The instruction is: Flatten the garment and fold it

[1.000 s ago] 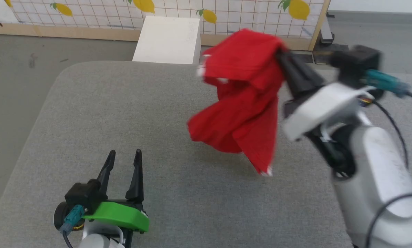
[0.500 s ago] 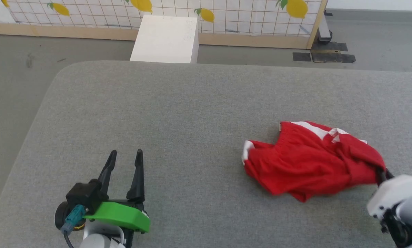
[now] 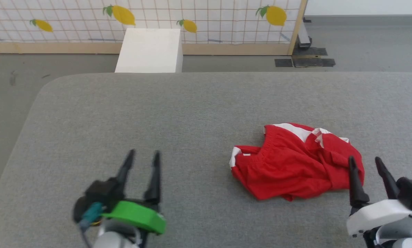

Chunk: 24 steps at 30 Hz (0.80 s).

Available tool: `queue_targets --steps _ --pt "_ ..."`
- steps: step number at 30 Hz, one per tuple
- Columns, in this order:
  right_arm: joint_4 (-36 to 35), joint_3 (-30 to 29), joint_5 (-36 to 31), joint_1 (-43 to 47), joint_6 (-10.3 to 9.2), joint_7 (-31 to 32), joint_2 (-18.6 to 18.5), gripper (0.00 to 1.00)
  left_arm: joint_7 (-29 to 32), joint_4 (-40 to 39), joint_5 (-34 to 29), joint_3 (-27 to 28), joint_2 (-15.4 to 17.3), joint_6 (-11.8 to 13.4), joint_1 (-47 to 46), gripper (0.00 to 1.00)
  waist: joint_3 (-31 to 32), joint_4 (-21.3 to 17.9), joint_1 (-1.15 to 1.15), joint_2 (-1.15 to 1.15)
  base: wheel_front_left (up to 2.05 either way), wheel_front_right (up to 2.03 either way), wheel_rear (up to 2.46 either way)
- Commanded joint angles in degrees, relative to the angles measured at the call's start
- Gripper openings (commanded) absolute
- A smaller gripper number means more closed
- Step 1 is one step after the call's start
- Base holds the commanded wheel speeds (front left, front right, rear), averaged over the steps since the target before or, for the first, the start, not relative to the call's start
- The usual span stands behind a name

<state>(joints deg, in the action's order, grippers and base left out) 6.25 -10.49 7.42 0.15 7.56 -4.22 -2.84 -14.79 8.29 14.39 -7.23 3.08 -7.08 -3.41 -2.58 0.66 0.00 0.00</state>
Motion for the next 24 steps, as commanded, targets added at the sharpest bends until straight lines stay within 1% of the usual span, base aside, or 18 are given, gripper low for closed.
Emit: queue_targets --steps 1,5,8,11,13,14,18,24 --pt "-0.83 1.14 0.02 1.31 -0.08 -1.32 -0.04 1.00 -0.21 0.48 0.96 -2.83 -0.20 -0.40 -2.56 1.00 -0.32 -1.28 0.00 0.00 0.00 0.00 0.00" --pt "-2.20 3.14 0.12 2.26 -0.08 -2.97 -0.04 1.00 1.62 3.85 3.25 -12.13 -0.20 -0.40 -8.69 1.00 -1.53 -3.12 0.00 0.00 0.00 0.00 0.00" --pt "-2.51 3.89 0.39 1.85 -0.08 -3.37 -0.04 1.00 5.36 7.60 5.82 -17.82 -0.20 -0.40 -14.67 1.00 -2.74 -4.82 0.00 0.00 0.00 0.00 0.00" --pt "-2.70 4.32 0.74 1.10 -0.08 -3.64 -0.04 1.00 9.53 11.29 9.31 -21.52 -0.20 -0.37 -20.26 1.00 -4.15 -6.55 0.00 0.00 0.00 0.00 0.00" --pt "-2.67 4.89 1.04 0.39 -0.08 -3.82 -0.04 1.00 12.41 13.99 12.45 -23.15 -0.20 0.17 -24.29 1.00 -5.29 -7.89 0.00 0.00 0.00 0.00 0.00" --pt "-2.20 5.58 1.72 -0.82 -0.08 -4.32 -0.04 1.00 17.11 18.30 17.54 -25.25 -0.20 1.83 -30.61 1.00 -7.09 -9.87 0.00 0.00 0.00 0.00 0.00" --pt "-1.71 6.44 2.61 -2.02 -0.08 -4.99 -0.04 1.00 23.55 23.80 22.71 -28.17 -0.20 4.73 -37.47 1.00 -9.41 -12.41 0.00 0.00 0.00 0.00 0.00" --pt "-0.40 7.51 4.01 -3.61 -0.08 -6.53 -0.04 1.00 31.64 30.12 28.90 -31.69 -0.20 8.47 -44.22 1.00 -12.58 -15.15 0.00 0.00 0.00 0.00 0.00"
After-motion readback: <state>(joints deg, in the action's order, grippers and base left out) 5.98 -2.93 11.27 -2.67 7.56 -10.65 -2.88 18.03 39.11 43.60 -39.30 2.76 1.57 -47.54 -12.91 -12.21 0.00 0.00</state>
